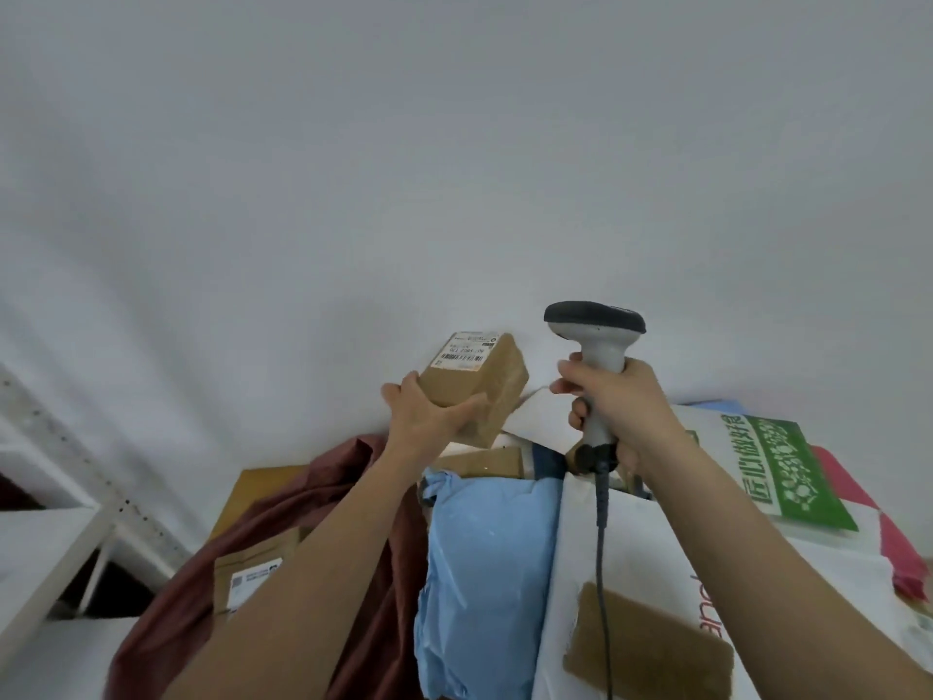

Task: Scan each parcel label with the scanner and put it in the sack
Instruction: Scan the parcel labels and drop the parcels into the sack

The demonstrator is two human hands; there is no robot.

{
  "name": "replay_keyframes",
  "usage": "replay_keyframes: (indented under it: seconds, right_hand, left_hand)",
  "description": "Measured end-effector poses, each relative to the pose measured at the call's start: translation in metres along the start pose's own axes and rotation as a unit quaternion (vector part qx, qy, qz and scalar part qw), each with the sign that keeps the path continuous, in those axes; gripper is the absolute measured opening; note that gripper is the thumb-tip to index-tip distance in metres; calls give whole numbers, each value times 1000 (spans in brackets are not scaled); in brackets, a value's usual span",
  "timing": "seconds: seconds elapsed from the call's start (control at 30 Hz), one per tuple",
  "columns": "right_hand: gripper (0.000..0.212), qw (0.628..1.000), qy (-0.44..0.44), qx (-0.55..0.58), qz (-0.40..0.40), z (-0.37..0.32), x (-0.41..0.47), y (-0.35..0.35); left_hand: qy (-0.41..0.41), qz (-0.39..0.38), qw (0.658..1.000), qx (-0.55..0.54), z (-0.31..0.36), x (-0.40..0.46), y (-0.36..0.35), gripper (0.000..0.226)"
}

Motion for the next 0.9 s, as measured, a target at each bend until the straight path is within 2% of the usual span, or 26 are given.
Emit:
replay_keyframes:
  seconds: [0.07, 0.17, 0.37, 0.47, 0.53, 0.6, 0.67, 0.7, 0.77, 0.83, 0.9]
  right_hand:
    - [18, 1000, 20, 3, 22, -3, 4, -12]
    - [32, 999, 22, 16, 30, 2, 10, -32]
    - [62, 999, 27, 19, -5, 10, 11, -62]
    - [66, 1000, 27, -6, -7, 9, 10, -64]
    - [60, 1000, 8, -4, -21, 11, 11, -64]
    - [48, 998, -1, 29, -59, 10, 12, -67]
    - [40, 994, 1, 53, -94, 8, 11, -68]
    - [36, 993, 6, 55, -107, 6, 10, -69]
    - [31, 990, 17, 46, -131, 3, 6, -72]
    - [31, 988, 23, 32, -148, 0, 2, -76]
    - [31, 990, 18, 13, -139, -3, 0, -76]
  left_hand:
    - [23, 18, 999, -26, 8, -3, 11, 99]
    - [47, 37, 993, -97, 15, -9, 19, 94]
    - [38, 30, 986, -158, 22, -33, 25, 118]
    - [47, -14, 976, -213, 22, -43, 23, 115]
    - [56, -27, 969, -241, 23, -47, 26, 91]
    - [64, -31, 960, -270, 24, -48, 34, 55]
    - [89, -70, 930, -349, 22, -49, 36, 33]
    - [99, -101, 911, -388, 23, -50, 35, 31]
    - [104, -151, 887, -423, 23, -53, 34, 40]
    - [103, -175, 886, -416, 18, -54, 33, 55]
    - [102, -167, 891, -410, 11, -50, 35, 48]
Point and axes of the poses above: each hand's wrist, its own x-axis towards the middle knuckle, its own y-axis out of the back of the hand, z = x × y, the point moved 9 cm from there along x, towards the middle knuckle, and after that the axes turned 8 degrees about -y, right-handed, at the moved point
